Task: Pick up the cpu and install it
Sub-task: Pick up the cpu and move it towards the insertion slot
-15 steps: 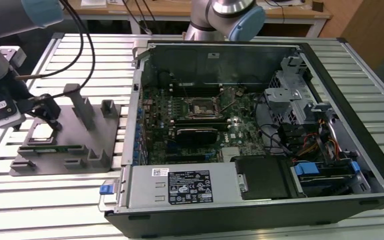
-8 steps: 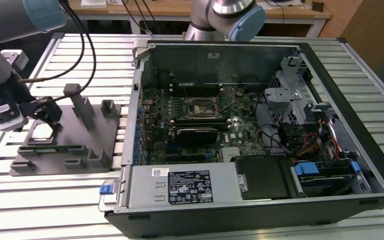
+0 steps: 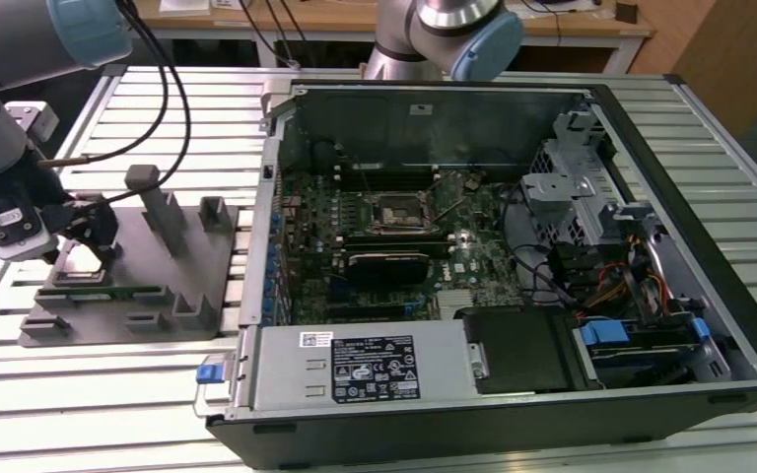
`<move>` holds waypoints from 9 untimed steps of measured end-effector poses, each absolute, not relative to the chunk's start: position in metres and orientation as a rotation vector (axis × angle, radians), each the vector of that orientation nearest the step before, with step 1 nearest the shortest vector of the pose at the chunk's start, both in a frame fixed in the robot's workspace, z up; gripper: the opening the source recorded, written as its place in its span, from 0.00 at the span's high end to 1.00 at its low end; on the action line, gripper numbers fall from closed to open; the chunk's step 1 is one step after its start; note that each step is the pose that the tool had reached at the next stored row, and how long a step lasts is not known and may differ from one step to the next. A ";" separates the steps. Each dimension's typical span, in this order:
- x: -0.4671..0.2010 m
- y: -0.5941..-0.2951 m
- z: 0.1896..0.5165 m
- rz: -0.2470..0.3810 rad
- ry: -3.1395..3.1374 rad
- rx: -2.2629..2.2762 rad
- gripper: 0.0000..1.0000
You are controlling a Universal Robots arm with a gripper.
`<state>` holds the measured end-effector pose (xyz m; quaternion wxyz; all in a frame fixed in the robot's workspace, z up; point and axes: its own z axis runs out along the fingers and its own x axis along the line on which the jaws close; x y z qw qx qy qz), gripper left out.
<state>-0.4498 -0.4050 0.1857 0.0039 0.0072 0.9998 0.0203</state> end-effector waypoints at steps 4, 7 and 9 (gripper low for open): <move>-0.449 -0.405 0.186 0.063 3.133 0.022 0.33; -0.448 -0.405 0.186 0.063 3.133 0.023 0.33; -0.447 -0.405 0.186 0.062 3.133 0.023 0.33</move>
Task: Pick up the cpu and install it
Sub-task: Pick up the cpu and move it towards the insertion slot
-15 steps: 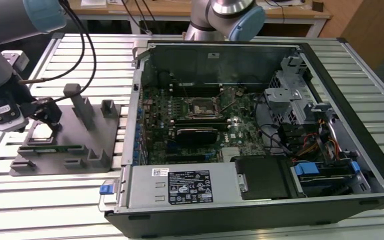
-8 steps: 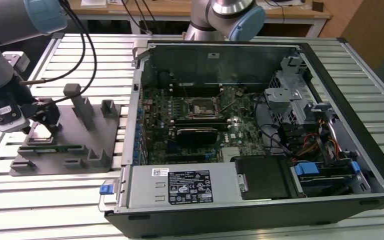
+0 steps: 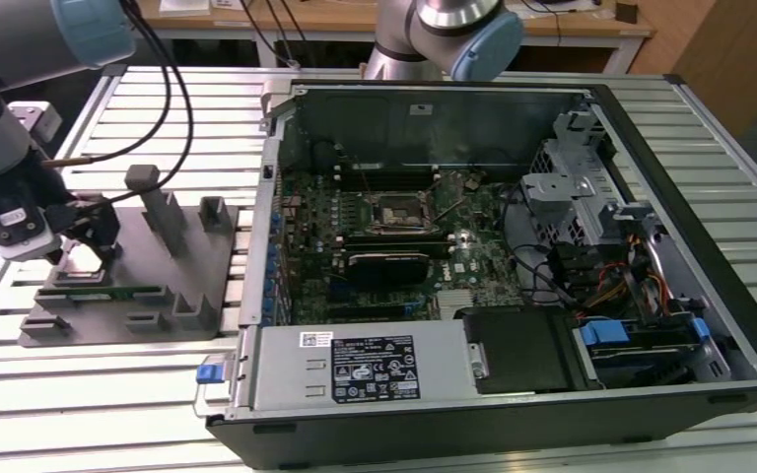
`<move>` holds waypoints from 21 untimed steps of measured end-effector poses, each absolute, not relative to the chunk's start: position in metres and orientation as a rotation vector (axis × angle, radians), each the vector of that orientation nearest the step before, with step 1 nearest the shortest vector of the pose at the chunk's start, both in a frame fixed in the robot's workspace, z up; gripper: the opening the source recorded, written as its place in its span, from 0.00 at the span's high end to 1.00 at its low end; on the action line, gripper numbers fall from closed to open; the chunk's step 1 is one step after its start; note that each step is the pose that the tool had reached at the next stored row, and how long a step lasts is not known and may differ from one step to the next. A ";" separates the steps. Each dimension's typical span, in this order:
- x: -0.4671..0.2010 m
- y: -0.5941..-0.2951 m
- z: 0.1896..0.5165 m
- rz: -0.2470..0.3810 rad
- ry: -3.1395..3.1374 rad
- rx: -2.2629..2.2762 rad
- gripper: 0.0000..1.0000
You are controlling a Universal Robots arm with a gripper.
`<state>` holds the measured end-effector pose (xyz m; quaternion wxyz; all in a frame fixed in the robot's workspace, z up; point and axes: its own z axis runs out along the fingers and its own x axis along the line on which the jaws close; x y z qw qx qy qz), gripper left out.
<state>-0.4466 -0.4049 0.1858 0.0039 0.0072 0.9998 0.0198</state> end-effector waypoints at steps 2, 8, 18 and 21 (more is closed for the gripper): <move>-0.446 -0.405 0.186 0.062 3.133 0.024 0.33; -0.445 -0.405 0.185 0.055 3.133 0.030 0.35; -0.444 -0.405 0.185 0.051 3.133 0.032 0.47; -0.444 -0.405 0.185 0.051 3.133 0.032 0.47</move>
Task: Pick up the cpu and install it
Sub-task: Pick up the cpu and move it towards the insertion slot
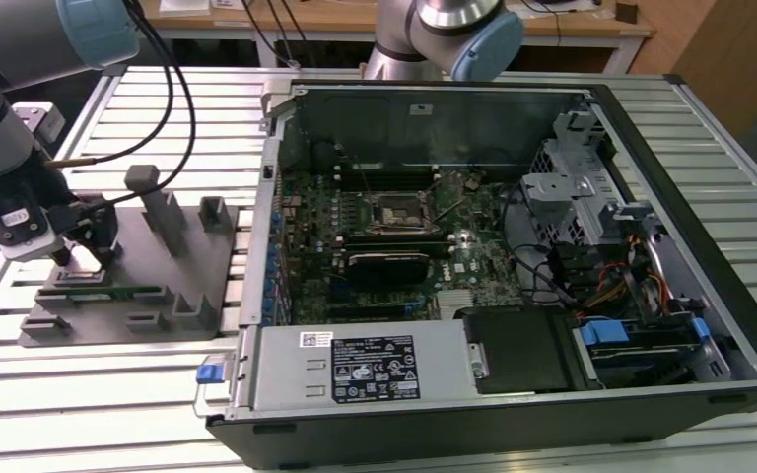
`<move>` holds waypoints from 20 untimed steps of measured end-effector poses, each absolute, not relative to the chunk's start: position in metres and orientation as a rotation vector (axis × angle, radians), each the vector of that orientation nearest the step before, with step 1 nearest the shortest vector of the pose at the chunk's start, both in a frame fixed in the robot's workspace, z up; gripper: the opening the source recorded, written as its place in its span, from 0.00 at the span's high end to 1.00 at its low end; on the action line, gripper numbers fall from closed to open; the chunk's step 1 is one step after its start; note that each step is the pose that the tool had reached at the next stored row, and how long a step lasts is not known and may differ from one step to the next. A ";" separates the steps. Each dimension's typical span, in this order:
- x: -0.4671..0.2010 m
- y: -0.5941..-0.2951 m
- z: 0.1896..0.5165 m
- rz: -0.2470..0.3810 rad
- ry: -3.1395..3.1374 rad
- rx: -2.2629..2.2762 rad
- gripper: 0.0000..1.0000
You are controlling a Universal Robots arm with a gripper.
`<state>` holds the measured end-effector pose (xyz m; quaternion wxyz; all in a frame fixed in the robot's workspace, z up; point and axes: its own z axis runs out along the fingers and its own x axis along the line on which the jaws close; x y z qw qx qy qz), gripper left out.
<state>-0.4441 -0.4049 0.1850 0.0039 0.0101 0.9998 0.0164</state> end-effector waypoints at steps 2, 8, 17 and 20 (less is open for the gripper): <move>-0.444 -0.405 0.185 0.051 3.133 0.032 0.47; -0.444 -0.405 0.185 0.048 3.133 0.032 0.39; -0.448 -0.405 0.185 0.042 3.110 0.031 0.39; -0.448 -0.405 0.185 0.042 3.110 0.031 0.39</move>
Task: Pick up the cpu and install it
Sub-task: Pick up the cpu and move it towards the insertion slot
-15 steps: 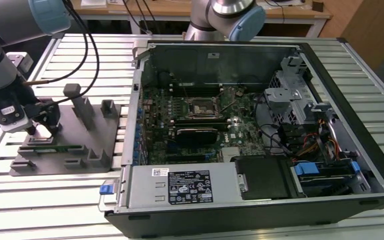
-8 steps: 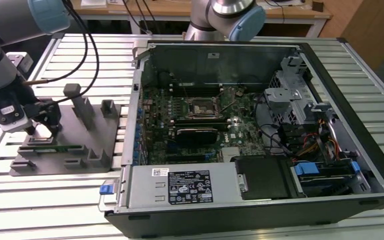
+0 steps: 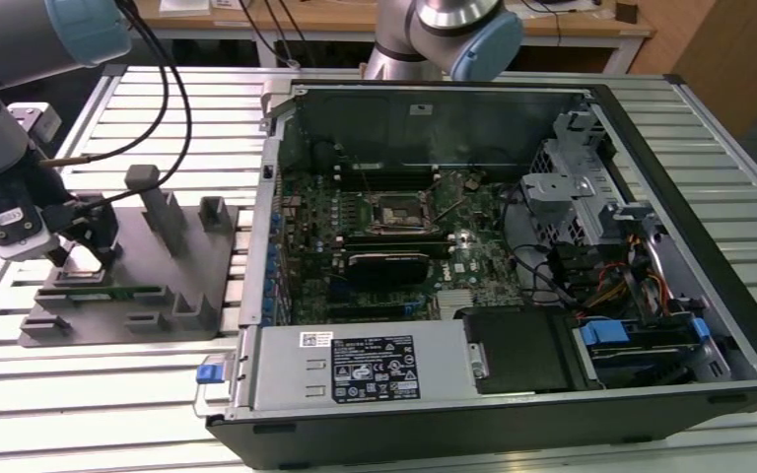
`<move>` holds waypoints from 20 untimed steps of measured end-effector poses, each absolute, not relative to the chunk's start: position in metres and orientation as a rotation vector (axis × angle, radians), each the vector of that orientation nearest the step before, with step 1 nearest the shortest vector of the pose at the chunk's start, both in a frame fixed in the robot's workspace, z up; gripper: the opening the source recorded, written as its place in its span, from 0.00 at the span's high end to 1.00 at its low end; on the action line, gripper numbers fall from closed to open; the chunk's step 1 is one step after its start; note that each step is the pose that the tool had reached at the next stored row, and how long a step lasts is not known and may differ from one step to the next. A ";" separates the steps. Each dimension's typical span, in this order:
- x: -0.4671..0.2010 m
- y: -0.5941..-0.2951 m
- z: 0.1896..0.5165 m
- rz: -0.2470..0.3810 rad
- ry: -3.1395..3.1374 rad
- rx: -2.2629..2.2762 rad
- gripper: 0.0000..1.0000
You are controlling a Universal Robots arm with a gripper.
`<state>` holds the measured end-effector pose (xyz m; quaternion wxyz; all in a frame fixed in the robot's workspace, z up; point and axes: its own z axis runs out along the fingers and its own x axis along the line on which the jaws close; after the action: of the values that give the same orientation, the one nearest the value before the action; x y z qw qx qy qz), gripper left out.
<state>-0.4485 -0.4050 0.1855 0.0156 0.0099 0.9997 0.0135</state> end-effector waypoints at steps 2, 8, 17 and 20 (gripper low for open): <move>-0.448 -0.405 0.185 0.042 3.110 0.031 0.39; -0.449 -0.405 0.185 0.042 3.110 0.031 0.47; -0.449 -0.405 0.201 0.042 3.110 0.031 0.47; -0.449 -0.405 0.205 0.042 3.110 0.031 0.47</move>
<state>-0.4485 -0.4049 0.2049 0.0156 0.0099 0.9997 0.0135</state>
